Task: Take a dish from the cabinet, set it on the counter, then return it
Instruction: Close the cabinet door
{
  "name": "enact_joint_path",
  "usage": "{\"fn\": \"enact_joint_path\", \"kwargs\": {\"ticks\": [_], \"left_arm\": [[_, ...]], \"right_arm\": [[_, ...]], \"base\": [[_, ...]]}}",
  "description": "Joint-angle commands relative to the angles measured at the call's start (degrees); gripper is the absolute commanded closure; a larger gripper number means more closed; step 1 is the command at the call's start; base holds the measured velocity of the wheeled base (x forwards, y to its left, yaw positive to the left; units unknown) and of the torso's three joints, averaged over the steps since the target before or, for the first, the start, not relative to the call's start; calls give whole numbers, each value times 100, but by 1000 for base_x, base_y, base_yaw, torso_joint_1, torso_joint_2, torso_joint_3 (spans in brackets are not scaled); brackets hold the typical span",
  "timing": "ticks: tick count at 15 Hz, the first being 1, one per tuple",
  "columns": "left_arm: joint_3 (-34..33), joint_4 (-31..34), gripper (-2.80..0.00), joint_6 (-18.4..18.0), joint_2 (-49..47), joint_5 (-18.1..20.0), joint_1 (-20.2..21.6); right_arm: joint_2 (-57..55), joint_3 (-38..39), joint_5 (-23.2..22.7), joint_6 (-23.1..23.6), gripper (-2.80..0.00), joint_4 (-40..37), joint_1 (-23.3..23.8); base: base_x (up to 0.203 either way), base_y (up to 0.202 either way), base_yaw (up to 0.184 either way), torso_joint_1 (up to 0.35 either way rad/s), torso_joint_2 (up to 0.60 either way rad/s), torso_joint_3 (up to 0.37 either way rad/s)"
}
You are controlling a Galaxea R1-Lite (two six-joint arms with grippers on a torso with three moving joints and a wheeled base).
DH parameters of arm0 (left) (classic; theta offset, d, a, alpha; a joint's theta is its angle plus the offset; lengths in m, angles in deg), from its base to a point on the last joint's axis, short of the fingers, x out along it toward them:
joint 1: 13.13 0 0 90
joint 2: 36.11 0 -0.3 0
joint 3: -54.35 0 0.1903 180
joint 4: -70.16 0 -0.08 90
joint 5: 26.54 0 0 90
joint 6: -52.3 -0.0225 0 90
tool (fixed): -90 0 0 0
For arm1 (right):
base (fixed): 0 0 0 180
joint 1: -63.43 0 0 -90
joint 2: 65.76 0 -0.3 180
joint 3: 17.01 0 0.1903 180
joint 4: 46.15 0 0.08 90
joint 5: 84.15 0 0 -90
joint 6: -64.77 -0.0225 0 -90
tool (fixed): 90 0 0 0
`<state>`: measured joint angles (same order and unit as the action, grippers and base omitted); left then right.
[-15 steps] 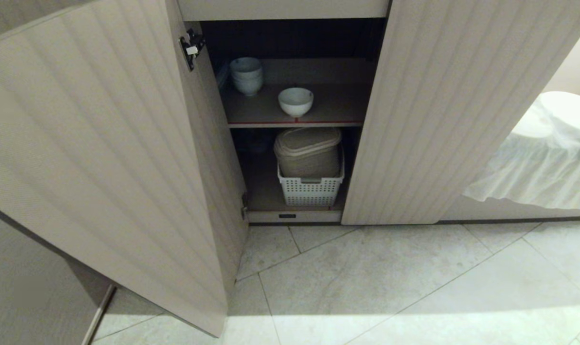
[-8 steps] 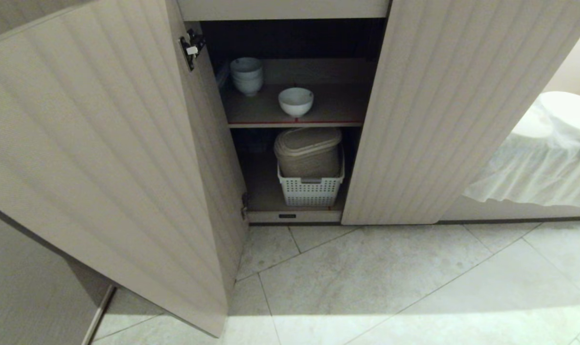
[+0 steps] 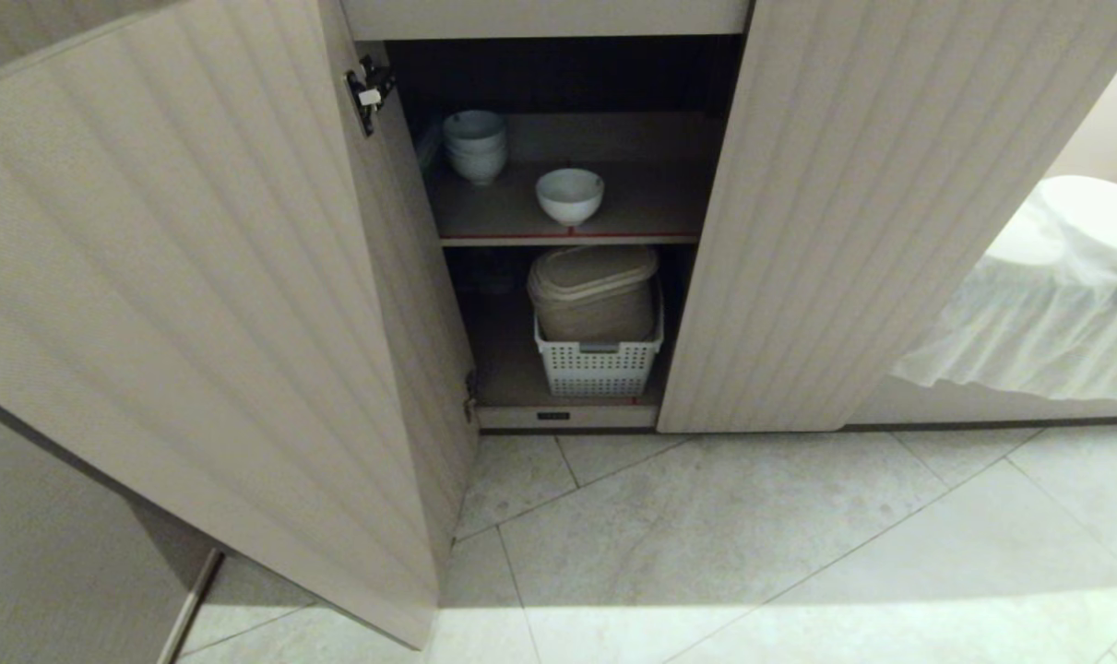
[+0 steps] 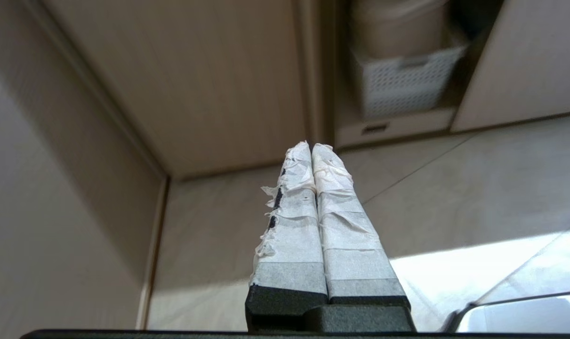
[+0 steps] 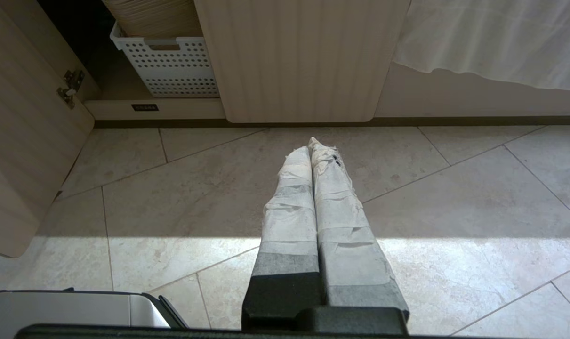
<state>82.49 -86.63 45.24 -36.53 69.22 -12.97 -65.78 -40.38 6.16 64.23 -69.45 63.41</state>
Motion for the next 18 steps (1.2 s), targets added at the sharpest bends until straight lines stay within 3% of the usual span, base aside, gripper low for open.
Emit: {"fn": "enact_joint_path", "kwargs": {"ticks": [1,2,5,9,12,16,18], "left_arm": [[244,13,0,140,-190,-326,2],[370,12,0,441,-384,-661,0],[807,4,0,1060,-944,-1127,-18],[1292,-17,0,1472,-1568,-1136,-251],[1815,-61,0,1865,-2225,-1147,-687],[1902,-767,0,1943,-2984,-1247,-787],[1930,-1281,0,1941,-3510,-1634,-754]], "right_arm": [[2,0,0,-7,0,1,2],[2,0,-5,2,0,1,-6],[2,0,3,2,0,1,2],[2,0,3,2,0,1,-6],[2,0,2,-7,0,1,-6],[2,0,-5,-7,0,1,-6],[2,0,-5,-2,0,1,-6]], "base": [[0,0,0,0,0,0],[0,0,0,0,0,0],[0,0,0,0,0,0],[0,0,0,0,0,0],[0,0,0,0,0,0],[0,0,0,0,0,0],[0,0,0,0,0,0]]}}
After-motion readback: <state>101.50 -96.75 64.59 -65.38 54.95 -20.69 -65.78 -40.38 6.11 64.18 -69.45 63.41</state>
